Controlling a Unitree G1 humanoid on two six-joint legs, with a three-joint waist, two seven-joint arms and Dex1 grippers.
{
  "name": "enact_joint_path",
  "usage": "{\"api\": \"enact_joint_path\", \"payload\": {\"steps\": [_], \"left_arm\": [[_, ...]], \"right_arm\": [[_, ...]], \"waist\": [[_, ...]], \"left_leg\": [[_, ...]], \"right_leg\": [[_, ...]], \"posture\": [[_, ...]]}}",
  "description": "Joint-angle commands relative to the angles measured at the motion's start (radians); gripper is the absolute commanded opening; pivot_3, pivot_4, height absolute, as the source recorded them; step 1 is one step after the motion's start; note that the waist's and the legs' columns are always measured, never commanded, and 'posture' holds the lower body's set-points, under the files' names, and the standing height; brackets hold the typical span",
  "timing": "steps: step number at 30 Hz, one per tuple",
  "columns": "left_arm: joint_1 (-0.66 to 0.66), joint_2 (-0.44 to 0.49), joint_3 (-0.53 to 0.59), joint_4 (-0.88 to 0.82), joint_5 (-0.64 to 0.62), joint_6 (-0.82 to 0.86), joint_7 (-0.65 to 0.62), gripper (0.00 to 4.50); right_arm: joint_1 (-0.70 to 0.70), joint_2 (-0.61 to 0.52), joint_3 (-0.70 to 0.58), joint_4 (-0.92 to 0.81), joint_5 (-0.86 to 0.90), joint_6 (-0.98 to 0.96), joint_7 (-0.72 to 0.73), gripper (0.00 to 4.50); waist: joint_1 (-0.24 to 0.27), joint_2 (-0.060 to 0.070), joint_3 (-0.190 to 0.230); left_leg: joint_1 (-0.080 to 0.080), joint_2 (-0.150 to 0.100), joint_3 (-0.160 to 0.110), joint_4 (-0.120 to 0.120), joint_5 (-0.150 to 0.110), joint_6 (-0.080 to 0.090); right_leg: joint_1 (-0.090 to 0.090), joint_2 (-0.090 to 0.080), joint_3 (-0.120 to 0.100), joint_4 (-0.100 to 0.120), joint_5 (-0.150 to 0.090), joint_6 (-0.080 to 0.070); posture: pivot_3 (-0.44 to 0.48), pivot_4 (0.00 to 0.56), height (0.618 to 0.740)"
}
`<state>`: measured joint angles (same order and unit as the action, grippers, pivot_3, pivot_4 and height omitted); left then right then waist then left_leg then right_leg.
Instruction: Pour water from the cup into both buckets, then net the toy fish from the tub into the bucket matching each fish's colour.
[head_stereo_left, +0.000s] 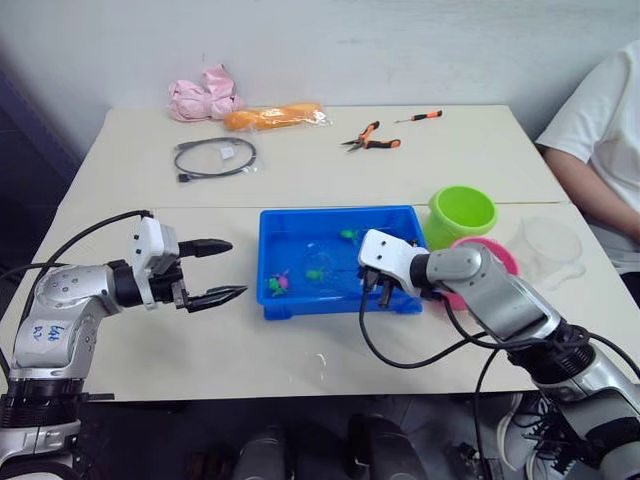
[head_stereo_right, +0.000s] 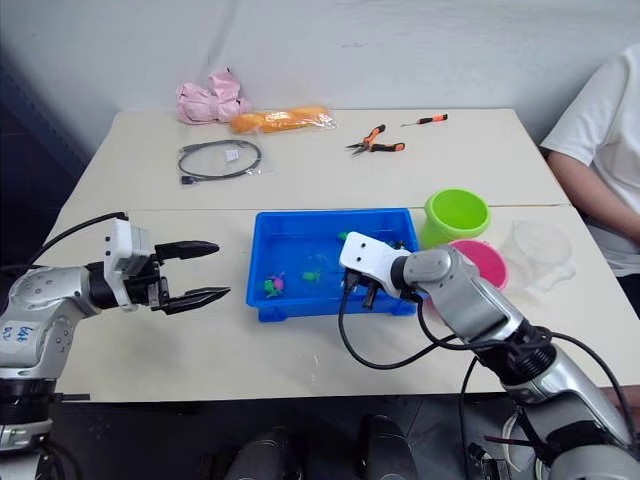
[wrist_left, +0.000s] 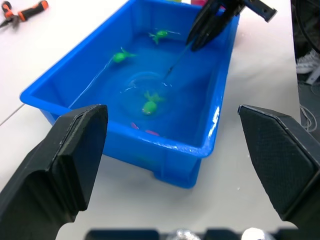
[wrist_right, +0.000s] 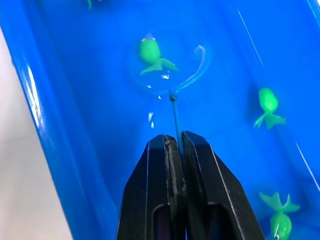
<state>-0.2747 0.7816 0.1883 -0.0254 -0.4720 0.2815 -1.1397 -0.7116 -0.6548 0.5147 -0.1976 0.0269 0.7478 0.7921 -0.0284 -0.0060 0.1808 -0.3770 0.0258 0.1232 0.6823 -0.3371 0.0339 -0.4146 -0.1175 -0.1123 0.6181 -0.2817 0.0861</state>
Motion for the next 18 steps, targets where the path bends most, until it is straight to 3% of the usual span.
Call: {"api": "enact_joint_path", "payload": {"steps": [1,18], "left_arm": [[0.005,0.012,0.012,-0.016,-0.004,-0.019,-0.009,4.46],[0.022,0.002,0.022,-0.003,-0.006,-0.041,-0.007,4.46]], "right_arm": [[-0.028,0.042,-0.004,-0.008,-0.014,0.015,0.007,0.0],[-0.054,0.125,-0.025,-0.047,0.027,0.118,0.08,0.0]], "waist": [[0.0,0.0,0.0],[-0.001,0.0,0.0]], "left_leg": [[0.0,0.0,0.0,0.0,0.0,0.0],[0.0,0.001,0.0,0.0,-0.001,-0.001]], "right_leg": [[0.0,0.0,0.0,0.0,0.0,0.0],[-0.001,0.0,0.0,0.001,0.0,-0.001]], "posture": [[0.0,0.15,0.74],[0.0,0.15,0.74]]}}
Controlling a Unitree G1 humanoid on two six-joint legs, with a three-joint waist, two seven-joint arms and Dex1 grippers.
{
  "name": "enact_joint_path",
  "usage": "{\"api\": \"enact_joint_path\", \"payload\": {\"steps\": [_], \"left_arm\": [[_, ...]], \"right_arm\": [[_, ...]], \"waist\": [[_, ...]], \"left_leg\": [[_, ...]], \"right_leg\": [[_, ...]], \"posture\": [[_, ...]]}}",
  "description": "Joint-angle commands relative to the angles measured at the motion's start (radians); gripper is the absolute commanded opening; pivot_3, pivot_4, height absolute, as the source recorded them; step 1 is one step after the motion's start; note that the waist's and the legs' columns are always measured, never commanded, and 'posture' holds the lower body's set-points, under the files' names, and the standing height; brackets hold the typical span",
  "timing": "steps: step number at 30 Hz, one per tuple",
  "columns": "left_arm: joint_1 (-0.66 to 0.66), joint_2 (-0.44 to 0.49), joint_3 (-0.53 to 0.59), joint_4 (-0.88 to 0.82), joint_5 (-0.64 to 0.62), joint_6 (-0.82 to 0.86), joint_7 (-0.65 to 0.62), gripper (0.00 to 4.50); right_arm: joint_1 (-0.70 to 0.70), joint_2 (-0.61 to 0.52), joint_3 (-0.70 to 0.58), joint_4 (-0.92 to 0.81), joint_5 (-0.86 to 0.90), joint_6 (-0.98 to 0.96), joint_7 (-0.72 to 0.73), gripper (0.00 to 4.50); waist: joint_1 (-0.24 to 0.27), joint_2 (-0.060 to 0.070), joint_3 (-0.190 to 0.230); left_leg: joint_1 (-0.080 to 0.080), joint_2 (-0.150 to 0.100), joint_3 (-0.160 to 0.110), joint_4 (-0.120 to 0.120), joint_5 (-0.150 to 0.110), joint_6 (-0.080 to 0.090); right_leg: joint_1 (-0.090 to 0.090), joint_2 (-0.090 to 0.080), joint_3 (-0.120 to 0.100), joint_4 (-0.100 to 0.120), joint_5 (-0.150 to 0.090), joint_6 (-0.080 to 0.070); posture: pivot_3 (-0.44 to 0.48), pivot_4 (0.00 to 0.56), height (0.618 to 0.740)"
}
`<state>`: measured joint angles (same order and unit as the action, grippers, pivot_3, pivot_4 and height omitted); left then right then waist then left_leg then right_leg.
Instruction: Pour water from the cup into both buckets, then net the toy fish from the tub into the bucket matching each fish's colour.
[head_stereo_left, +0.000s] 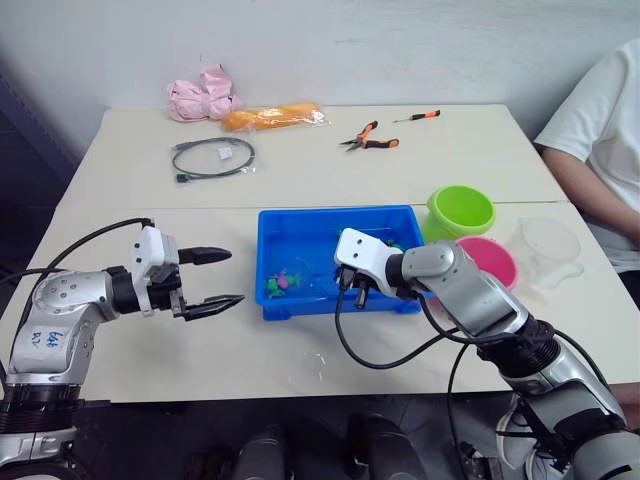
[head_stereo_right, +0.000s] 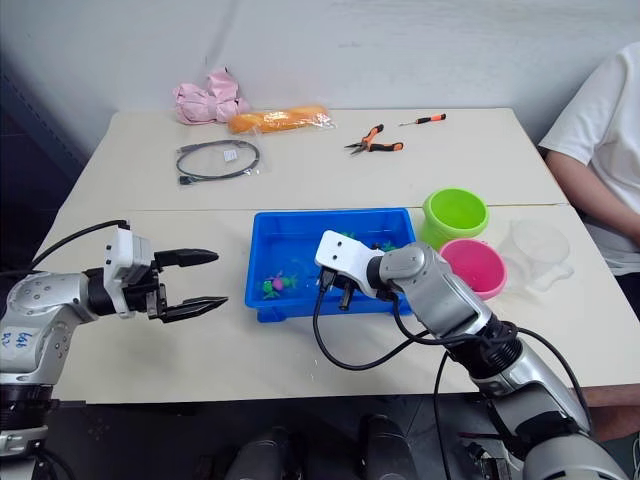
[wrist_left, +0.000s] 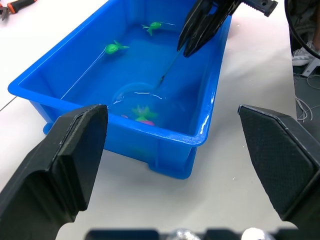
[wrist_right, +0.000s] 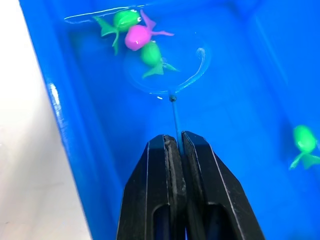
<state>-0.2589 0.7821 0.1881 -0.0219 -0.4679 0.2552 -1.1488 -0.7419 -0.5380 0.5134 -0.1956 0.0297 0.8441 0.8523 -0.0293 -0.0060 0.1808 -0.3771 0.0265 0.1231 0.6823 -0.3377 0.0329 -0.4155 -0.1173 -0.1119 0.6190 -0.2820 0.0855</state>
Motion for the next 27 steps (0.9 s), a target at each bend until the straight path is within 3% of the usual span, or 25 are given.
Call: {"api": "enact_joint_path", "payload": {"steps": [1,8,27], "left_arm": [[0.007,0.0,0.022,-0.007,-0.011,-0.015,0.003,4.46],[0.012,-0.005,0.022,-0.002,-0.008,-0.028,0.006,4.46],[-0.145,0.031,-0.072,0.068,0.06,-0.074,-0.063,4.46]], "right_arm": [[-0.022,0.022,-0.036,-0.054,0.038,0.039,0.017,0.0],[-0.029,0.055,-0.105,-0.048,0.074,0.085,-0.015,0.0],[0.05,-0.032,-0.23,-0.081,0.137,0.052,-0.031,0.0]], "waist": [[0.0,0.0,0.0],[-0.001,0.0,0.0],[-0.002,0.0,0.0]], "left_leg": [[0.0,0.0,0.0,0.0,0.0,0.0],[0.0,0.0,0.0,0.0,0.0,-0.001],[-0.001,0.0,0.001,0.0,-0.001,0.0]], "right_leg": [[0.0,0.0,0.0,0.0,0.0,0.0],[-0.001,0.0,0.0,0.001,0.0,-0.001],[-0.002,0.001,0.0,0.001,0.0,-0.001]], "posture": [[0.0,0.15,0.74],[0.0,0.15,0.74],[0.0,0.15,0.74]]}}
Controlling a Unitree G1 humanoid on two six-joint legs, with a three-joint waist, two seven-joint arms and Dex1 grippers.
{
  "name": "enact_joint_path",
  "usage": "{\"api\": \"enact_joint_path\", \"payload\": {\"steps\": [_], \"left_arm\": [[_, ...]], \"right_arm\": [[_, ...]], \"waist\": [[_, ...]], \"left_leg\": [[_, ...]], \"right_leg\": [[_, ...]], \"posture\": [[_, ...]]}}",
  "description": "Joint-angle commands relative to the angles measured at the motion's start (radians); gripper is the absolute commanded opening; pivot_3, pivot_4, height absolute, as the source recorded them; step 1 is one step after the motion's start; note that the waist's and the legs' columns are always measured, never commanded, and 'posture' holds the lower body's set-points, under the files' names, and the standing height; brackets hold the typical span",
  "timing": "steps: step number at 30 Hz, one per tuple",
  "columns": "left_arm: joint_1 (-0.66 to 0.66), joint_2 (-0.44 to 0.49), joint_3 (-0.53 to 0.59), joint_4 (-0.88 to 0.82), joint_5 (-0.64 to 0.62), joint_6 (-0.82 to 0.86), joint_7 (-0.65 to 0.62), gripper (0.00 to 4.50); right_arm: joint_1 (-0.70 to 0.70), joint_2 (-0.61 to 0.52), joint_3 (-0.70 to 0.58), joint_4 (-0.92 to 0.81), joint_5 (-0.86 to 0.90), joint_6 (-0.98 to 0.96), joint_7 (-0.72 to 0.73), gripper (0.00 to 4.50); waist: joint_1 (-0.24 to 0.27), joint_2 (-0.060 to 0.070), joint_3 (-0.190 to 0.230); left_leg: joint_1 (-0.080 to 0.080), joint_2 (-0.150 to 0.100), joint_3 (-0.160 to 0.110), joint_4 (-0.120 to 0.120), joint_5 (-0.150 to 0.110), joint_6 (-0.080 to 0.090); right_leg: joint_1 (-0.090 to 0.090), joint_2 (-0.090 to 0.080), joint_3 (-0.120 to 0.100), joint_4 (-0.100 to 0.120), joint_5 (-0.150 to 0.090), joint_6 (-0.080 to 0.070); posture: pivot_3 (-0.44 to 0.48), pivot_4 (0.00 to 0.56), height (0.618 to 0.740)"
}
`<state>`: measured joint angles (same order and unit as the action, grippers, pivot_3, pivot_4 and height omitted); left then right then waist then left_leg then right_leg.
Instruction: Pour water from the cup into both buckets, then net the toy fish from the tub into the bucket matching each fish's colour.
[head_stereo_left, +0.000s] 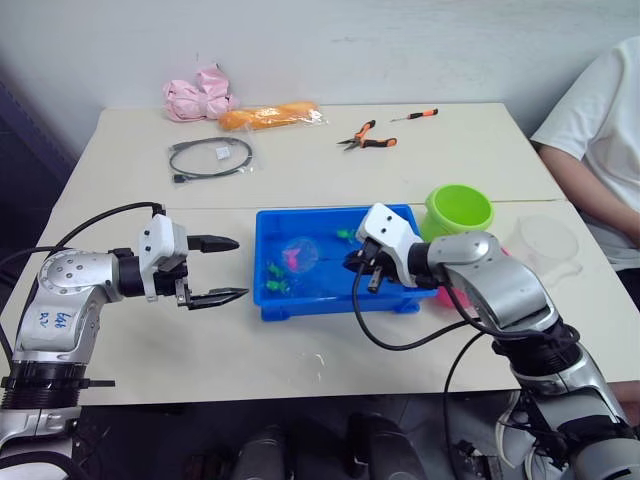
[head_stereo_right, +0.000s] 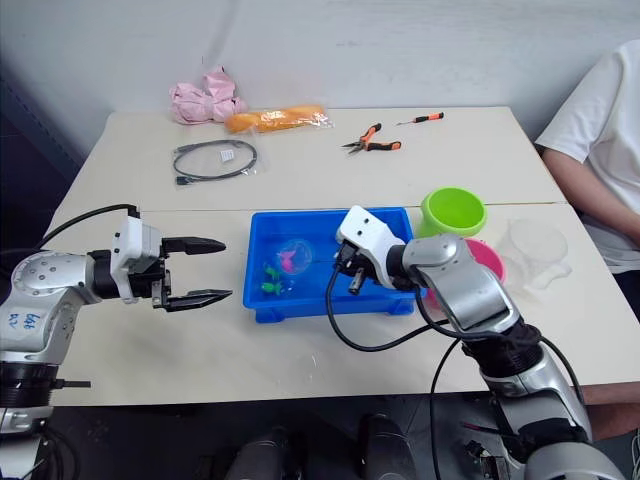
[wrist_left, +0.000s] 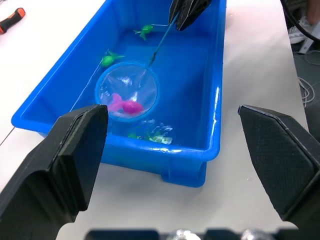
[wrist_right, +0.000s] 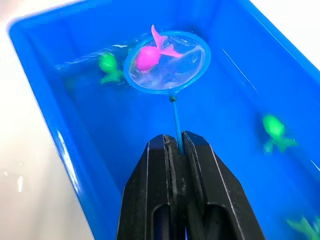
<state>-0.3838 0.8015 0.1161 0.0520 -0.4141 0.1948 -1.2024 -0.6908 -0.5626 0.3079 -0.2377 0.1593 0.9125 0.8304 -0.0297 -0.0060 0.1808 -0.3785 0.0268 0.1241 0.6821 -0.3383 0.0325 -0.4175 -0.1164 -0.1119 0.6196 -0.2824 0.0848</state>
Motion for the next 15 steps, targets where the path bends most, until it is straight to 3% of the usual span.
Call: {"api": "enact_joint_path", "payload": {"steps": [1,12,15], "left_arm": [[-0.024,0.008,-0.001,-0.006,0.003,-0.011,-0.009,4.46],[-0.078,-0.028,-0.015,-0.008,-0.028,0.026,-0.008,4.46],[-0.105,-0.061,-0.025,-0.023,-0.057,0.059,-0.007,4.46]], "right_arm": [[0.001,-0.009,-0.026,-0.042,0.009,-0.016,-0.011,0.0],[0.122,-0.15,-0.188,-0.165,0.126,0.037,0.035,0.0],[0.191,-0.175,-0.343,-0.241,0.242,0.084,0.069,0.0]], "waist": [[-0.001,0.0,0.0],[0.008,0.0,0.0],[0.007,0.0,0.0]], "left_leg": [[0.0,0.0,0.0,0.0,0.0,0.0],[-0.004,0.0,-0.001,0.001,0.0,0.001],[-0.005,0.0,-0.001,0.001,0.0,0.001]], "right_leg": [[0.0,0.0,0.0,0.0,0.0,0.0],[-0.002,0.0,-0.001,-0.001,0.0,0.0],[-0.003,0.001,-0.001,-0.001,0.0,0.0]], "posture": [[0.0,0.15,0.74],[0.0,0.15,0.74],[0.0,0.15,0.74]]}}
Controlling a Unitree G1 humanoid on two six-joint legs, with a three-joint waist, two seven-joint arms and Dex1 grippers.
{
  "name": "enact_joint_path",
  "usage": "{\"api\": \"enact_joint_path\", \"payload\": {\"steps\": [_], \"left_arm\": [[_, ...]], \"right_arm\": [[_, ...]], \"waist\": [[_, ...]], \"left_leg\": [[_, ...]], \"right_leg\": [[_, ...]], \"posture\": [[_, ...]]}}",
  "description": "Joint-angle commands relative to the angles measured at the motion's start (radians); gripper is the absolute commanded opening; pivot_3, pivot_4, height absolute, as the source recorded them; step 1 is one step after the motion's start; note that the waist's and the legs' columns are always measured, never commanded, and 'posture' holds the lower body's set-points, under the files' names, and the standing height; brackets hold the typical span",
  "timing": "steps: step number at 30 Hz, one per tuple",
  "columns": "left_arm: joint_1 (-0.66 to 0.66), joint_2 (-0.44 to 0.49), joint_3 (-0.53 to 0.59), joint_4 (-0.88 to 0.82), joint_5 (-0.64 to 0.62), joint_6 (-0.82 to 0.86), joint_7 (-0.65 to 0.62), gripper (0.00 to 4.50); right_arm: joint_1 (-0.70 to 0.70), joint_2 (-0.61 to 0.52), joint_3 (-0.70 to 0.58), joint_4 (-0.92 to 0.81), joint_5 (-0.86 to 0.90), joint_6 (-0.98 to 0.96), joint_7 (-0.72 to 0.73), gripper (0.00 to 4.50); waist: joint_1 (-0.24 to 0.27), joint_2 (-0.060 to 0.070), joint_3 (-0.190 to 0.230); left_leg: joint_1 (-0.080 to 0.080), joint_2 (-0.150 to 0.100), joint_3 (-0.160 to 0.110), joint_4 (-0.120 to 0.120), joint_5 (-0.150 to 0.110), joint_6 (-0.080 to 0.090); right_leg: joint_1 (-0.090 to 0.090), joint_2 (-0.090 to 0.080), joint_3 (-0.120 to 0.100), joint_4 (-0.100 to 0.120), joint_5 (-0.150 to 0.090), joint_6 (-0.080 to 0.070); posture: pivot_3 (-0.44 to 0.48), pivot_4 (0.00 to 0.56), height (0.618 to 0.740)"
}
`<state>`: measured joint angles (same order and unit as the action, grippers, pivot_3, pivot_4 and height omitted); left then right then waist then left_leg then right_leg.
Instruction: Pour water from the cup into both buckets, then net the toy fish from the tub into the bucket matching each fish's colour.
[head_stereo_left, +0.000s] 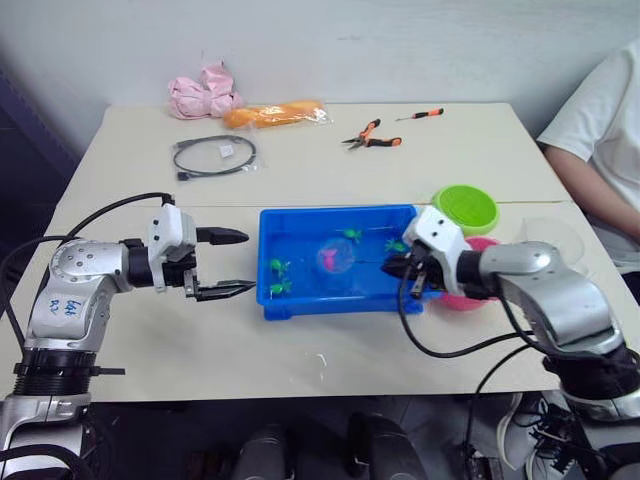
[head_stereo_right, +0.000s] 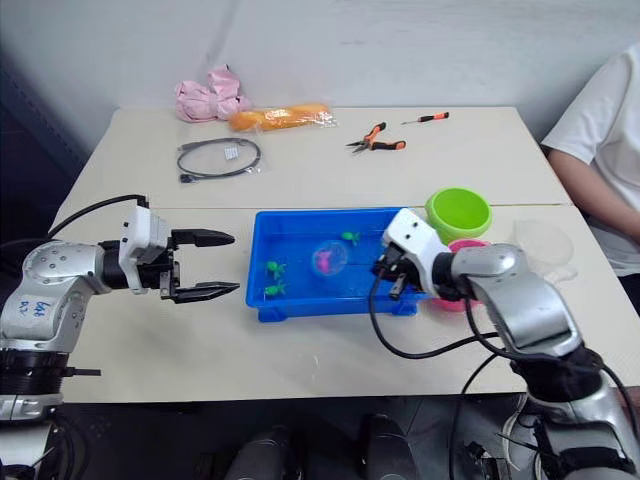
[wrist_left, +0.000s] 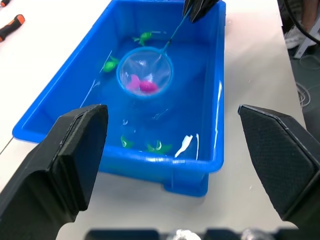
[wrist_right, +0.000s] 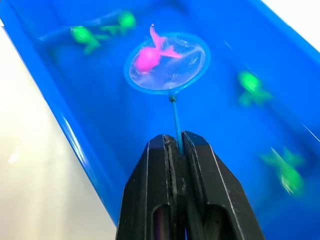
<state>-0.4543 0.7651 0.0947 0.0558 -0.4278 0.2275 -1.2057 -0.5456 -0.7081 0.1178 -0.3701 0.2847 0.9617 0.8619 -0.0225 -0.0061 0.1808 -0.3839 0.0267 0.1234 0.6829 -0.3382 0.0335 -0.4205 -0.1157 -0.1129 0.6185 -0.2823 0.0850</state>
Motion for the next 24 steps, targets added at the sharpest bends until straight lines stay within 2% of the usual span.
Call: {"api": "enact_joint_path", "payload": {"steps": [1,4,7,15,19,24], "left_arm": [[-0.048,-0.04,-0.009,-0.033,-0.054,0.04,-0.001,4.46],[-0.07,-0.072,-0.018,-0.046,-0.073,0.068,0.006,4.46],[-0.094,-0.123,-0.038,-0.064,-0.096,0.102,0.017,4.46],[-0.141,-0.22,-0.097,-0.031,-0.098,0.114,-0.007,4.46],[-0.171,-0.264,-0.12,-0.001,-0.095,0.111,-0.02,4.46],[-0.188,-0.298,-0.137,0.021,-0.083,0.103,-0.028,4.46]], "right_arm": [[0.083,-0.047,-0.214,-0.137,0.149,0.049,0.052,0.0],[0.167,-0.089,-0.335,-0.192,0.219,0.082,0.057,0.0],[0.319,-0.109,-0.539,-0.252,0.276,0.03,0.091,0.0],[0.653,-0.088,-0.959,-0.299,0.322,-0.062,0.106,0.0],[0.803,-0.056,-1.059,-0.256,0.255,-0.187,0.106,0.0],[0.916,0.0,-1.047,-0.175,0.125,-0.41,0.055,0.0]], "waist": [[-0.003,0.0,0.0],[0.018,0.0,0.0],[0.027,0.0,0.0],[0.05,-0.001,0.0],[0.049,-0.001,0.0],[0.045,-0.001,0.0]], "left_leg": [[0.0,0.0,0.0,0.0,0.0,0.0],[-0.003,0.0,0.0,0.0,0.0,0.0],[-0.003,-0.001,0.001,0.001,0.001,0.001],[-0.003,-0.005,0.001,0.001,0.003,0.004],[-0.003,-0.007,0.001,0.001,0.004,0.006],[-0.001,-0.008,0.002,0.001,0.005,0.006]], "right_leg": [[0.0,0.0,0.0,0.0,0.0,0.0],[-0.003,0.002,0.0,0.001,0.0,0.0],[-0.004,0.003,0.0,0.001,0.0,0.001],[-0.003,0.003,0.003,0.002,0.002,0.003],[-0.003,0.003,0.003,0.001,0.003,0.005],[-0.002,0.002,0.003,0.001,0.003,0.006]], "posture": [[0.0,0.15,0.74],[0.0,0.15,0.74],[0.0,0.15,0.74],[0.0,0.15,0.74],[0.0,0.15,0.74],[0.0,0.15,0.74]]}}
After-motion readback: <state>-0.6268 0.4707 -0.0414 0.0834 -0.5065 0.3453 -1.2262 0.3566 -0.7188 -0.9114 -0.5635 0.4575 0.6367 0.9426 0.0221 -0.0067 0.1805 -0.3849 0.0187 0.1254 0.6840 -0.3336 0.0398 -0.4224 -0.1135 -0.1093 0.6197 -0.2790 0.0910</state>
